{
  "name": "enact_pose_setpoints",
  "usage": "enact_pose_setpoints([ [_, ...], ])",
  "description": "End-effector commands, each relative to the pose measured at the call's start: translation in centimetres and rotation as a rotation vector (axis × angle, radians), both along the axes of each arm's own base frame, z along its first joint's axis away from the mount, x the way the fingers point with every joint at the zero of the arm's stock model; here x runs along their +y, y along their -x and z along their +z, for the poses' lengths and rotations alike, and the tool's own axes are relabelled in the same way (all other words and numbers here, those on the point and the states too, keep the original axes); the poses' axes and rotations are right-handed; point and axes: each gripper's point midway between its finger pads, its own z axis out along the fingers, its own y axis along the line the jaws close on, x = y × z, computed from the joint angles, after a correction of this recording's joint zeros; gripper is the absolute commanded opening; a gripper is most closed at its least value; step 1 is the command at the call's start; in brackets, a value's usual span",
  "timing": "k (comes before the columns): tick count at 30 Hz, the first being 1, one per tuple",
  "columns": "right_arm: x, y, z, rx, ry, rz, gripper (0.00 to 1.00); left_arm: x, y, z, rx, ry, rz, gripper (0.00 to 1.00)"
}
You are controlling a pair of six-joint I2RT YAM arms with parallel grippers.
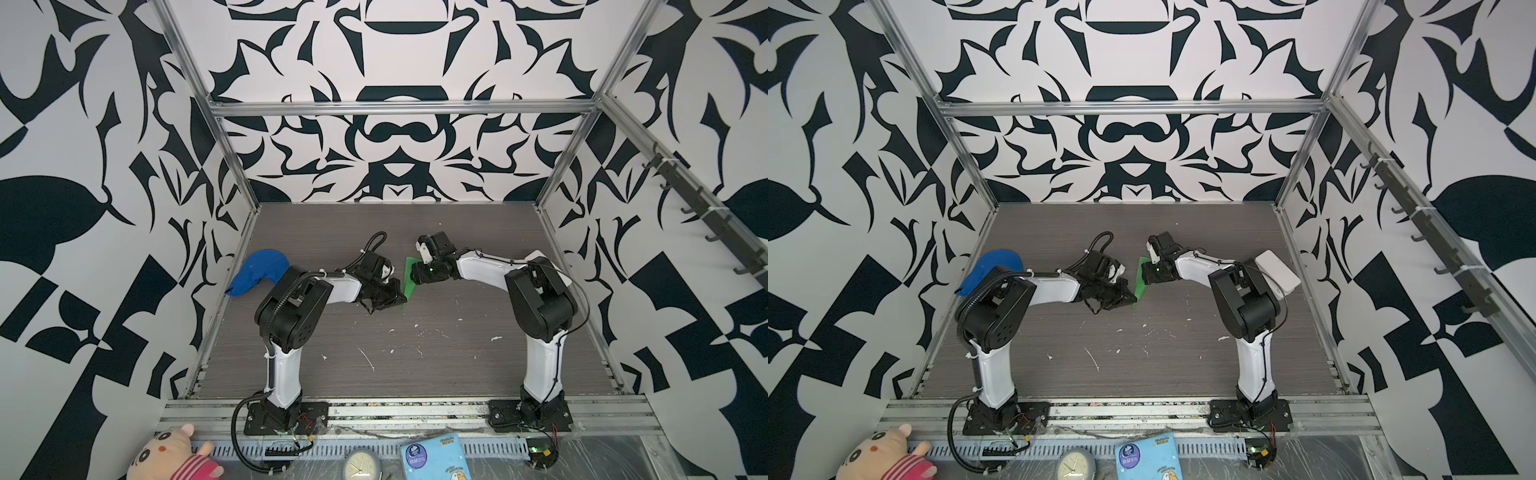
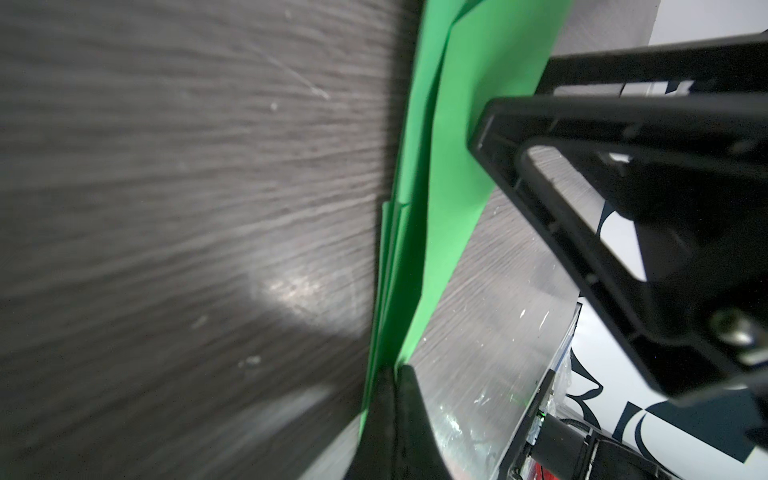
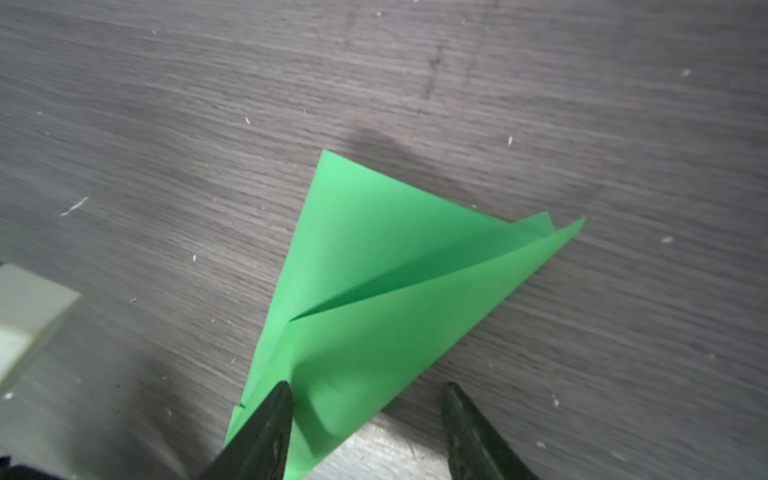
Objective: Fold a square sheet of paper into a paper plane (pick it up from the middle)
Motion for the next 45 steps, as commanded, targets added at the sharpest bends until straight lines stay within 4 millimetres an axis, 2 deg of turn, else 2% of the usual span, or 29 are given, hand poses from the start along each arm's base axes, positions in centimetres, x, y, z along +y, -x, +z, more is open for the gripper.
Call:
enact_pose_setpoints([
  [1,-3.8,6.7,-7.6,0.295,0.195,-0.024,0.61,1.0,0.5,-1.6,0.047,-0.036,0.029,0.0],
  [5,-3.7,6.9,-7.6,0.297,0.194,-0.016,0.61,1.1,0.5,-1.7,0.052,-0.034,0.037,0.0],
  [7,-2.4,6.8,-6.9,0.288,0.122,0.009,0.61,1.1,0.5,-1.8,0.054,-0.031,0.036,0.0],
  [9,-1.3,6.3,-5.4,0.253,0.054,0.029,0.61,1.2,0.5,-1.9,0.059,-0.033,0.039,0.0],
  [14,1.1,4.9,0.1,0.153,-0.153,0.089,0.62,1.4,0.6,-2.1,0.065,-0.031,0.045,0.0],
  [17,1.5,4.8,1.4,0.106,-0.18,0.138,0.63,1.7,0.5,-2.2,0.068,-0.028,0.05,0.0],
  [27,-0.4,5.6,-1.9,0.16,-0.049,0.146,0.6,1.8,0.6,-2.7,0.081,-0.018,0.059,0.0],
  [34,-0.6,6.4,-3.0,0.166,-0.026,0.211,0.59,1.9,0.6,-2.8,0.084,-0.016,0.064,0.0],
  [37,-1.1,6.1,-3.6,0.171,0.028,0.196,0.55,1.9,0.7,-2.9,0.089,-0.015,0.063,0.0],
  [45,-1.9,6.1,-4.9,0.178,0.181,0.145,0.55,1.9,0.7,-3.1,0.096,-0.016,0.064,0.0],
])
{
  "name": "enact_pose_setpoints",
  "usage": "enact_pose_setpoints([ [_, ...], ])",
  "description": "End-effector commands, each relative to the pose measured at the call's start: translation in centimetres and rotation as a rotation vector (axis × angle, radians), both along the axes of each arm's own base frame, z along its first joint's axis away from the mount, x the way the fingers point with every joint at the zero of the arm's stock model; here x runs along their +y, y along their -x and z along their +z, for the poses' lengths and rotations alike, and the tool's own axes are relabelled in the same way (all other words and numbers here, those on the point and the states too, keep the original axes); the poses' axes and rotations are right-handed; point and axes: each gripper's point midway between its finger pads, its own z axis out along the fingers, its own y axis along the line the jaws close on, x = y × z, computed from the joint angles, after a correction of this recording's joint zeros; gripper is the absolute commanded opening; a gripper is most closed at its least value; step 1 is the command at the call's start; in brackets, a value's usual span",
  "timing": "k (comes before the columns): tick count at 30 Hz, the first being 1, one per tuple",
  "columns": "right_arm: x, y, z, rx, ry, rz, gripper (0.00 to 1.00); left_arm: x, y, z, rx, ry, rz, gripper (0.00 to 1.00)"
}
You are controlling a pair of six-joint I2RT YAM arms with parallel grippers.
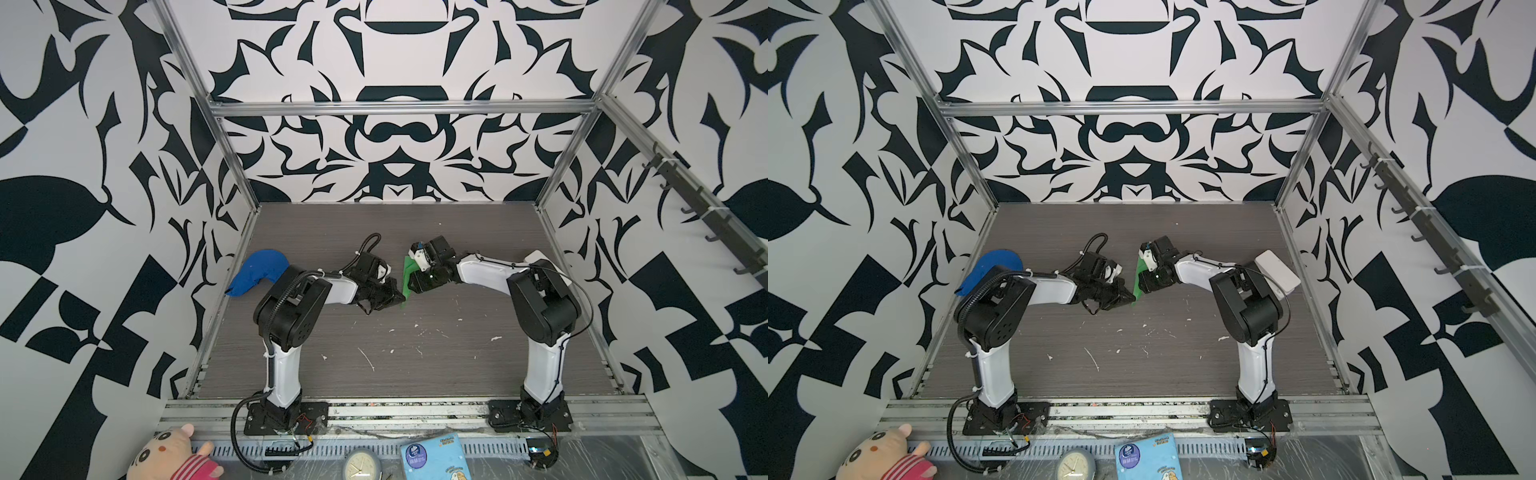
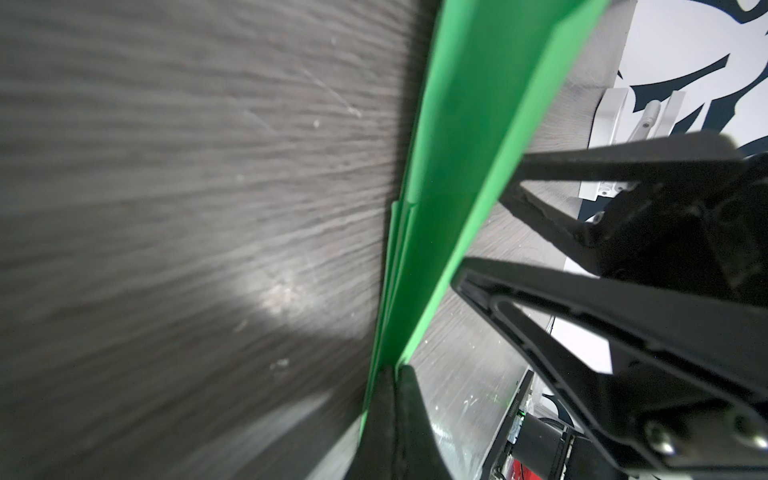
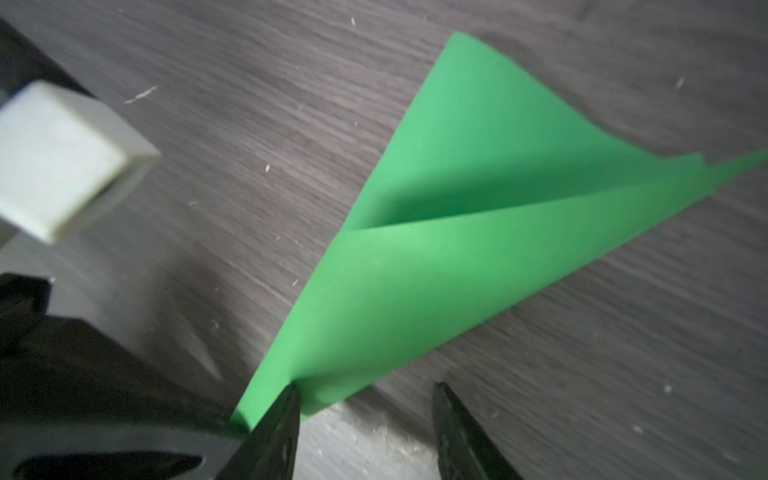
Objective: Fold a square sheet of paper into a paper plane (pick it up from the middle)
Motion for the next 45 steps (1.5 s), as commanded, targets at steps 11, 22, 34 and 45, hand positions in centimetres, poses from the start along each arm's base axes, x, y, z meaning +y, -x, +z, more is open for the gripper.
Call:
enact_pose_setpoints([
  [11,-3.7,4.5,-6.6,0.164,0.303,-0.032,0.51,1.4,1.0,-2.9,0.079,-0.073,0.033,0.0],
  [22,-4.7,5.4,-7.7,0.184,0.408,-0.028,0.49,1.3,0.8,-2.0,0.073,-0.063,0.036,0.1],
  [34,-5.0,5.4,-7.9,0.192,0.423,-0.061,0.47,3.1,0.6,3.4,-0.051,-0.101,0.034,0.33],
  [45,-4.0,5.5,-8.0,0.211,0.36,-0.077,0.44,-0.6,-1.6,3.3,-0.041,0.068,0.018,0.06],
])
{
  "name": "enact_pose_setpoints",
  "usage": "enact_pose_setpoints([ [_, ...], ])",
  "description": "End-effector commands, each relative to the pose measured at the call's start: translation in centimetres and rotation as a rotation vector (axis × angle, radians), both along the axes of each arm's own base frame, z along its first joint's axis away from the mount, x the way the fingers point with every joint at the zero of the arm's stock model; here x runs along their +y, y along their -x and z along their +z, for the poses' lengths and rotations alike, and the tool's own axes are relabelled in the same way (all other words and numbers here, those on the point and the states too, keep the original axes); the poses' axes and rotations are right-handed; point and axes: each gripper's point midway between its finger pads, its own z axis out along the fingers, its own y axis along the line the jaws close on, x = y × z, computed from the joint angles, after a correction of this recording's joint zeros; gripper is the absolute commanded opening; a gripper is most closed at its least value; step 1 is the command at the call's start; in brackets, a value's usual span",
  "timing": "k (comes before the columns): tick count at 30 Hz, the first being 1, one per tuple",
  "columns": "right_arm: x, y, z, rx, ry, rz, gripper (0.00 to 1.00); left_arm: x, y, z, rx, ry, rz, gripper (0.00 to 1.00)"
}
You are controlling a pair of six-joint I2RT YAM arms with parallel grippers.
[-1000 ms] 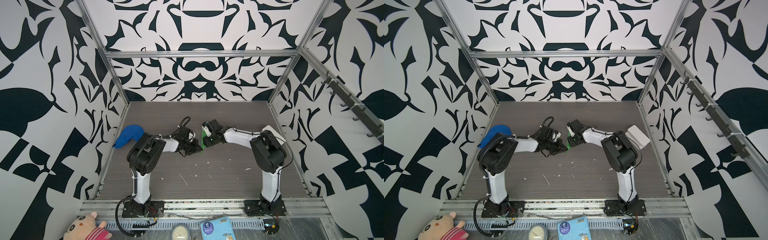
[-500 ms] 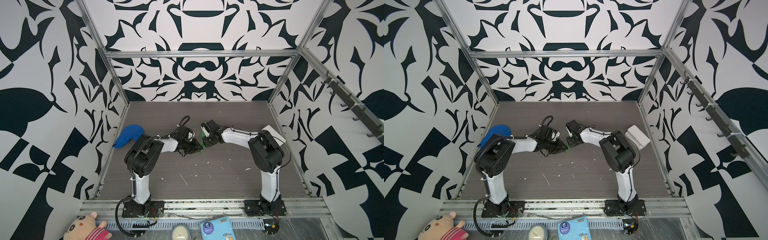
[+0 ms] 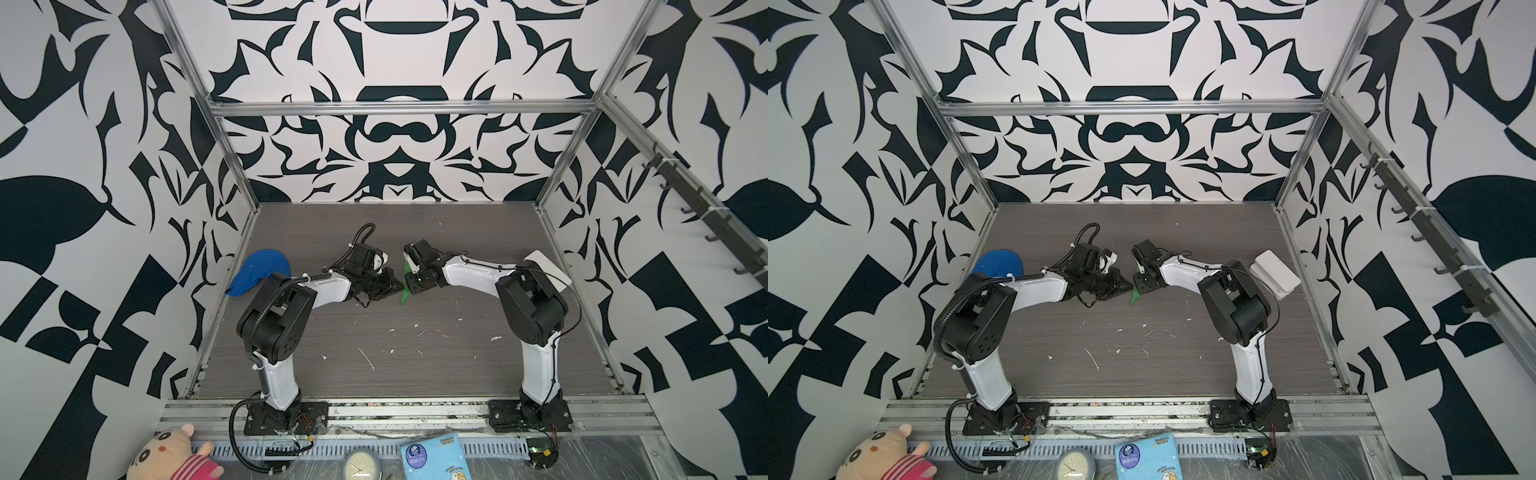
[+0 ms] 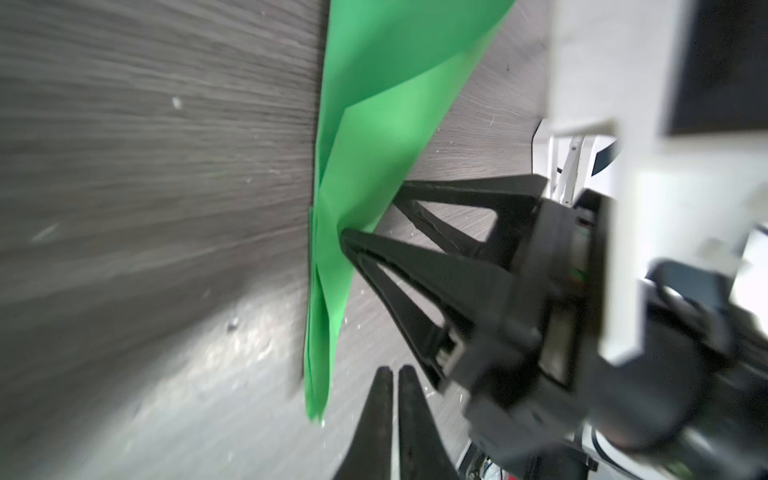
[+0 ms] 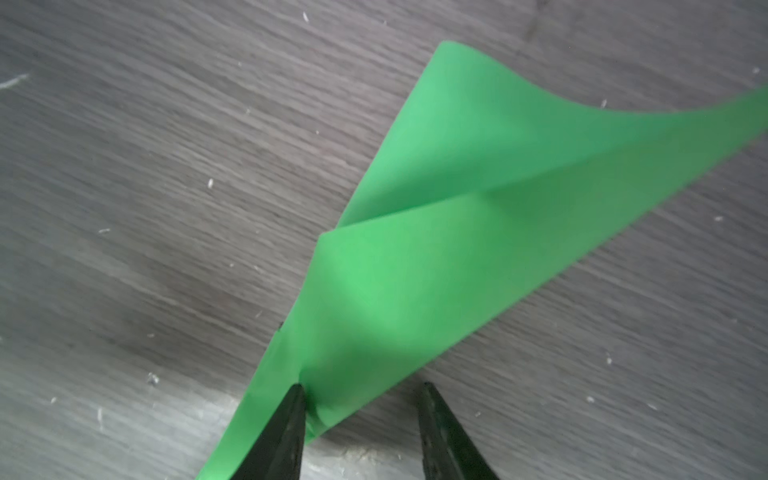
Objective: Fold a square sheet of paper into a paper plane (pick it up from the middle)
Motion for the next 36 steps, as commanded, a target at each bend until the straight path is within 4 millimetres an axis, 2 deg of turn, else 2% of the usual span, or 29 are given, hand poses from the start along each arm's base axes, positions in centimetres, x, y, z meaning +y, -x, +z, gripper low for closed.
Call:
enact_pose_setpoints([
  [1,-3.6,5.9,-7.1,0.271,0.14,-0.02,0.44,-0.9,-0.2,-1.3,0.056,0.025,-0.016,0.05],
  [4,-3.6,5.9,-7.1,0.271,0.14,-0.021,0.44,-1.3,0.0,-1.8,0.073,0.045,-0.021,0.02],
  [8,-3.6,5.9,-7.2,0.274,0.14,-0.025,0.44,-0.7,0.5,-2.8,0.094,0.001,-0.016,0.02],
  [15,-3.7,6.0,-7.4,0.279,0.146,-0.033,0.44,0.2,2.7,-5.2,0.168,-0.065,-0.026,0.02],
  [22,-3.9,6.1,-7.6,0.285,0.153,-0.041,0.44,0.3,4.3,-5.6,0.204,-0.094,-0.047,0.02],
  [27,-3.9,6.1,-7.6,0.284,0.154,-0.047,0.44,1.8,6.0,-6.4,0.242,-0.148,-0.028,0.02],
  [32,-3.9,6.1,-7.7,0.285,0.156,-0.05,0.43,2.7,6.6,-5.9,0.234,-0.181,-0.019,0.02],
  [36,-4.1,6.2,-7.9,0.292,0.163,-0.051,0.43,1.9,5.3,-3.6,0.159,-0.143,-0.031,0.02],
])
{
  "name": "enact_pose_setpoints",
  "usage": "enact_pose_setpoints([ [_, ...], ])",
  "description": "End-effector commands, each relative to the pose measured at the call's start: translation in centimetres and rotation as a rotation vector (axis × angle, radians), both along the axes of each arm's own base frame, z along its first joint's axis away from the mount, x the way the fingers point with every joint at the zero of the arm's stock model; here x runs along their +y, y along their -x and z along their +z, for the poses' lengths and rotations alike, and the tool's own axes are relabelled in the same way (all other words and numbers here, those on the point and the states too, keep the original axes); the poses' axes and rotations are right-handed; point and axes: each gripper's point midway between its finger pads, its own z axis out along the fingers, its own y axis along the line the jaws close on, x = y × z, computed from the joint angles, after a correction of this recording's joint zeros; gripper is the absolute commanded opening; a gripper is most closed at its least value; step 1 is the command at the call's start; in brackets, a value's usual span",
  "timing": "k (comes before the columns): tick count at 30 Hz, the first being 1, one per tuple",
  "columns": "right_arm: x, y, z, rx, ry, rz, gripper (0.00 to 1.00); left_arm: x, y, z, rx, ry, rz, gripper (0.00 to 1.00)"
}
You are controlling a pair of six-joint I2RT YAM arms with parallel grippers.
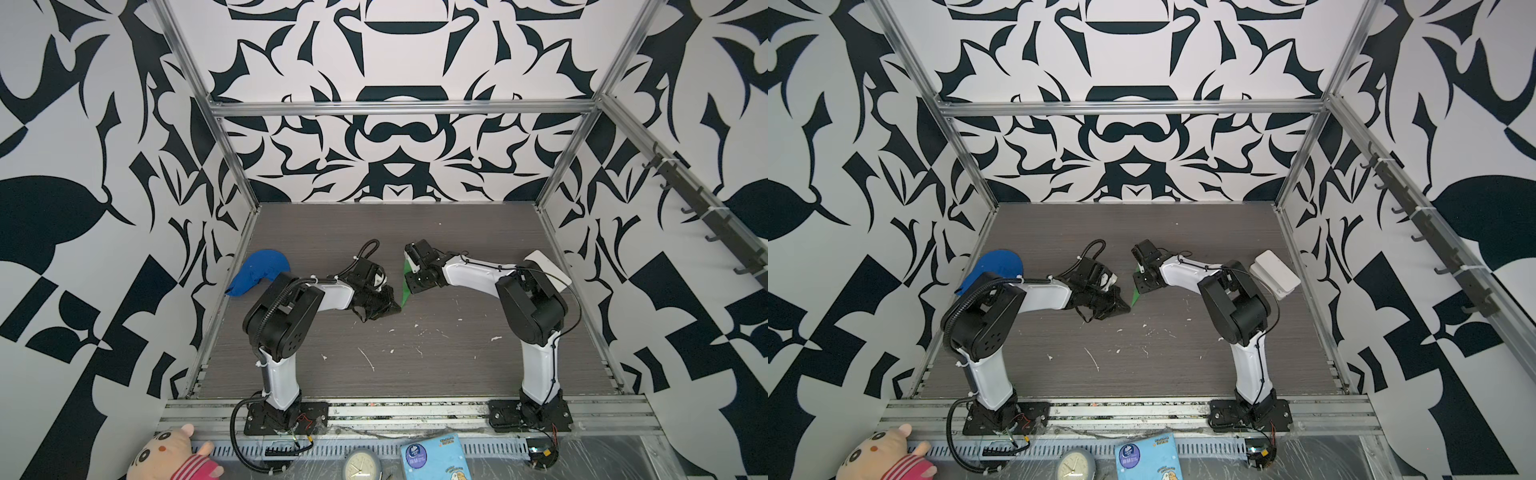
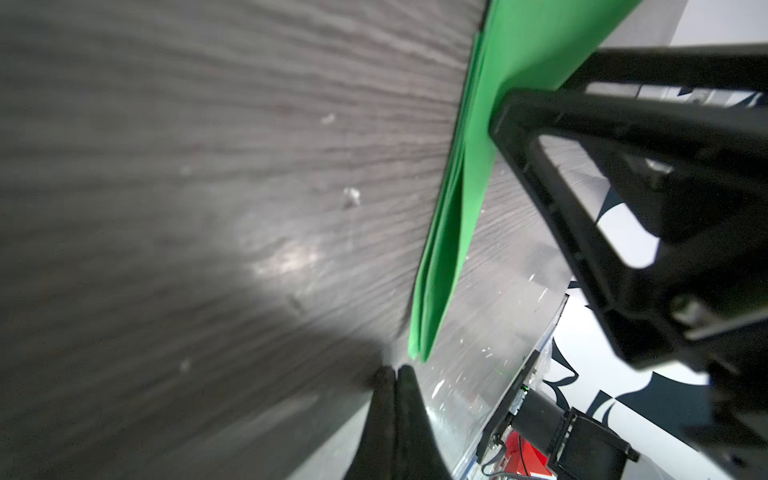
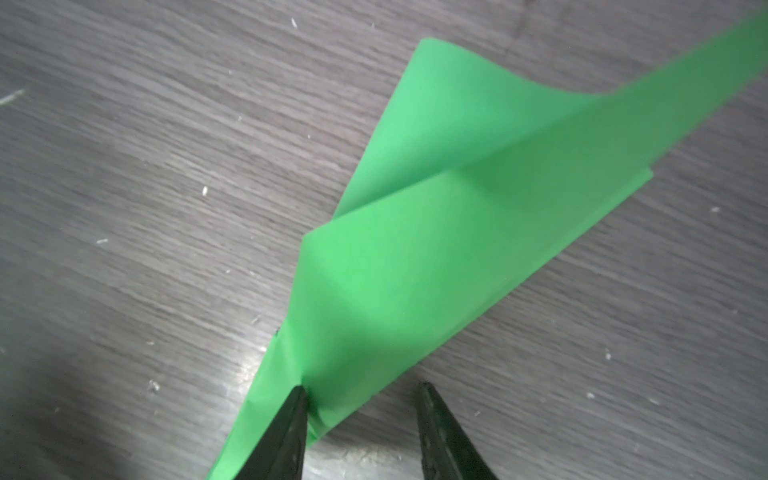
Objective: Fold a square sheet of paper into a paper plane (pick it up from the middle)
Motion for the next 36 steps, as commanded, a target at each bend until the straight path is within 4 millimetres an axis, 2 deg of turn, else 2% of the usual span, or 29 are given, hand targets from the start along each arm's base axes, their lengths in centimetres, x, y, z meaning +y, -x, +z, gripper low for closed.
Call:
enact_pose_setpoints([
  [1,-4.1,6.4,-7.9,0.292,0.166,-0.024,0.43,-0.1,-0.4,1.5,-0.042,0.002,-0.007,0.04],
  [4,-4.1,6.4,-7.9,0.294,0.166,-0.028,0.44,-0.9,-1.6,3.3,-0.106,0.049,0.001,0.05],
  [10,-4.1,6.4,-8.0,0.306,0.173,-0.041,0.42,-2.3,-3.4,4.0,-0.158,0.109,0.011,0.04],
  [18,-4.2,6.5,-8.3,0.321,0.178,-0.052,0.42,-2.3,-4.2,2.1,-0.157,0.045,-0.008,0.04],
  [25,-4.1,6.6,-8.4,0.328,0.175,-0.057,0.41,-1.1,-5.0,0.9,-0.163,-0.015,0.027,0.03],
  [29,-4.1,6.6,-8.3,0.329,0.173,-0.059,0.41,-1.0,-5.4,0.8,-0.163,-0.006,0.046,0.04],
  [36,-3.8,6.7,-8.4,0.334,0.153,-0.068,0.39,-2.0,-7.1,1.4,-0.194,0.01,0.042,0.04],
])
